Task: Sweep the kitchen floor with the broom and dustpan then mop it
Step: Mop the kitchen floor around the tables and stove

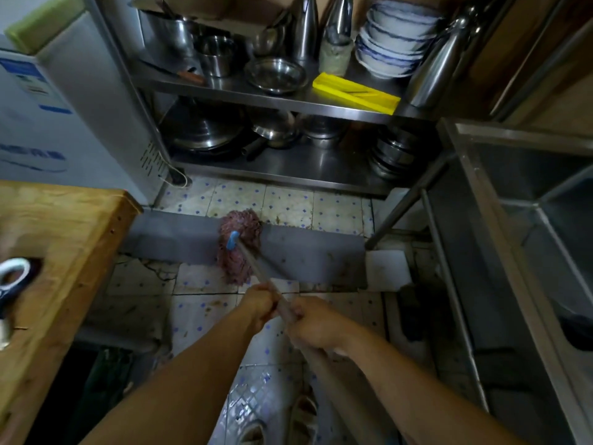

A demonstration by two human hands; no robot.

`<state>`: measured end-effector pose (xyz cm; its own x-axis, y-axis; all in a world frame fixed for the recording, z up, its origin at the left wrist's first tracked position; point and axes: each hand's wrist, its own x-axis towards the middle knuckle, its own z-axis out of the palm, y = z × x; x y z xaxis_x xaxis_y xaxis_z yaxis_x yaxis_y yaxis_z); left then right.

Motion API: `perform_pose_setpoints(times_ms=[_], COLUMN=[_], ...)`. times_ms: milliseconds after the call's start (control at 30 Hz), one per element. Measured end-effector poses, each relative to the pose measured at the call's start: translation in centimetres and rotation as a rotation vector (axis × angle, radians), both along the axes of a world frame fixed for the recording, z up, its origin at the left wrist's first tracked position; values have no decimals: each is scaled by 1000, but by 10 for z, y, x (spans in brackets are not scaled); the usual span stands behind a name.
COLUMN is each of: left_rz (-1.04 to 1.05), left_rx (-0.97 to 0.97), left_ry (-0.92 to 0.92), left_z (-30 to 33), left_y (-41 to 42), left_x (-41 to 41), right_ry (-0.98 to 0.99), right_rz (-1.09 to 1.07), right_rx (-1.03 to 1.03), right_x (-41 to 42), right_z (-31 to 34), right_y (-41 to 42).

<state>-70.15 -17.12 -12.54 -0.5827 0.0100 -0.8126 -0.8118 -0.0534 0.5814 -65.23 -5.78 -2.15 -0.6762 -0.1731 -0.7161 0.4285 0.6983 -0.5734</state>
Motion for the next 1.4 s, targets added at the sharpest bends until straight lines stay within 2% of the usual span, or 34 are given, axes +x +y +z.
perform_pose_setpoints(times_ms=[133, 400, 667, 833, 967, 1067, 1200, 1400], left_rz=[-28, 49, 118, 91, 90, 85, -25, -195], left_rx=[-30, 9, 55, -41, -117, -134, -213, -244], left_ry=[-48, -152, -109, -37, 17, 20, -5, -70], left_z=[-24, -47, -9, 19, 33, 35, 25, -4], left_y=[-2, 12, 26, 29, 27, 25, 27, 41], left_x=[8, 7, -16, -34, -46, -51, -51, -30], right_ry=[-40, 25, 60, -51, 39, 16, -58, -273], right_rz=[77, 35, 85, 35, 11, -55, -159, -360], right_rx=[90, 72, 133, 144, 91, 34, -45, -112], right_x=[17, 31, 0, -30, -40, -43, -44, -32], right_z=[-9, -14, 14, 32, 42, 36, 14, -25], right_y=[-11, -9, 4, 4, 7, 8, 5, 4])
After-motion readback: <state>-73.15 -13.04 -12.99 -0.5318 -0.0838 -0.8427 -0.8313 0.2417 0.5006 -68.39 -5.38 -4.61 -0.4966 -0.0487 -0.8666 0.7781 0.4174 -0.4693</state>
